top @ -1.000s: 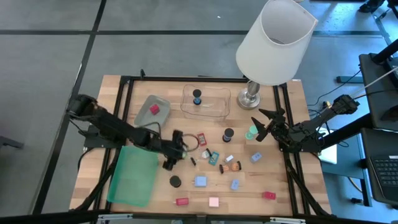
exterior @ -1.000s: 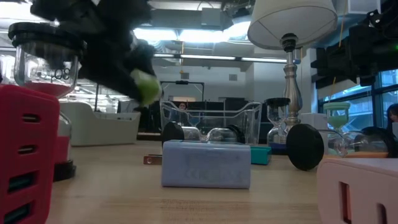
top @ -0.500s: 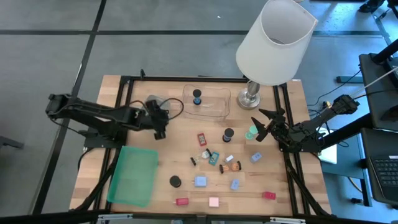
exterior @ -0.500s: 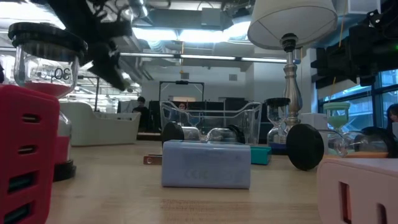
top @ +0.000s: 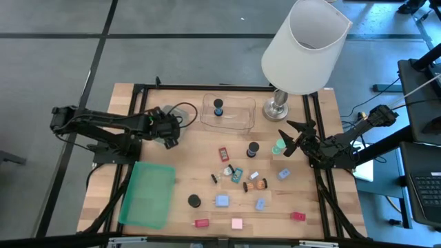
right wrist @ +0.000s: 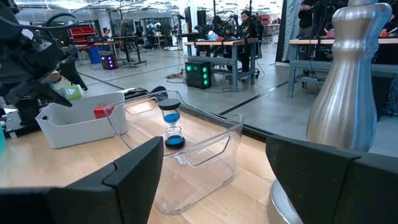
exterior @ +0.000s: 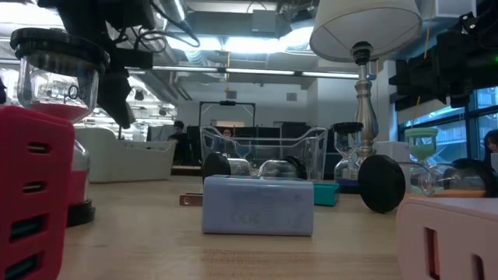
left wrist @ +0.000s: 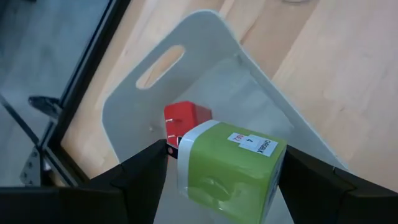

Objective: Pick & Place Office items
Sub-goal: Put the green charger adapter into the gray bin

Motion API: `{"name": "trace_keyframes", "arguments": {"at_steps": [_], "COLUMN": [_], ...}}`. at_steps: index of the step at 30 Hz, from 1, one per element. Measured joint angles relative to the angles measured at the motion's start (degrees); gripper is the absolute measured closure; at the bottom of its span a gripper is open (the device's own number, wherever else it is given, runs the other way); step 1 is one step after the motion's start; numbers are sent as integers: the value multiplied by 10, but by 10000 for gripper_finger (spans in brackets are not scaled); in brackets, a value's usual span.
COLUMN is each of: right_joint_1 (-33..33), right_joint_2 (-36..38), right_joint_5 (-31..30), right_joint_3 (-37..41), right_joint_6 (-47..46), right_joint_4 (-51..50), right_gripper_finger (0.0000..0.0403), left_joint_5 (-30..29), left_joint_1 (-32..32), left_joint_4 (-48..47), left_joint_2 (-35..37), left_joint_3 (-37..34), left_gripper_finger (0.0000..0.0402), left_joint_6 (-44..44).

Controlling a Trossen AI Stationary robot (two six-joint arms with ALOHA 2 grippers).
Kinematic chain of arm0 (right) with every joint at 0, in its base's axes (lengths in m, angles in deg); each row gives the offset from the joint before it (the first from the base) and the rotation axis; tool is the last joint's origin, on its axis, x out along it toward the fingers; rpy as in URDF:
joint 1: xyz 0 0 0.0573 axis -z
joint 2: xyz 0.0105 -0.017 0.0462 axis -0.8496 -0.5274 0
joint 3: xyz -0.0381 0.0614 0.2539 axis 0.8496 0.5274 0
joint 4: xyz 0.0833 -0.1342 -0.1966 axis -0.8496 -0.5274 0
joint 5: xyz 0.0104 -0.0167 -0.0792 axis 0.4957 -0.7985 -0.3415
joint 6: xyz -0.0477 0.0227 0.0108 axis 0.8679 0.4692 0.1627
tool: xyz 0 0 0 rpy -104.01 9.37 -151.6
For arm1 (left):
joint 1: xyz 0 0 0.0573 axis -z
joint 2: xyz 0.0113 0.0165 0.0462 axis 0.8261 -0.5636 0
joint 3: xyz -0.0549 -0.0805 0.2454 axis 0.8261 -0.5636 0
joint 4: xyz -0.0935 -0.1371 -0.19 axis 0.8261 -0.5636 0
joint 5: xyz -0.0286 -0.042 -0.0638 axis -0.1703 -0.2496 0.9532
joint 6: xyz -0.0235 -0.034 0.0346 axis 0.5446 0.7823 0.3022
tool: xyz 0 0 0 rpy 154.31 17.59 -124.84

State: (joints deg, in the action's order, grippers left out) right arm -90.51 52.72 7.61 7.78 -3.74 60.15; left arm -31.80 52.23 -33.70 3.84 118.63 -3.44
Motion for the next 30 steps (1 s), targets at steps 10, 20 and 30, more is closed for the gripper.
{"name": "trace_keyframes", "arguments": {"at_steps": [10,20,30], "right_joint_1": [0,0,0], "right_joint_2": [0,0,0], "right_joint_5": [0,0,0], "right_joint_3": [0,0,0], "right_joint_6": [0,0,0], "right_joint_4": [0,0,0], "right_gripper_finger": [115,115,115], "left_joint_5": [-1,19,19], "left_joint_1": [-17,-53,-64], "left_joint_4": [41,73,77], "left_joint_2": [0,0,0], "left_joint_3": [-101,-124,-124], "left_gripper_finger": [133,133,130], "left_joint_6": [69,73,72]}}
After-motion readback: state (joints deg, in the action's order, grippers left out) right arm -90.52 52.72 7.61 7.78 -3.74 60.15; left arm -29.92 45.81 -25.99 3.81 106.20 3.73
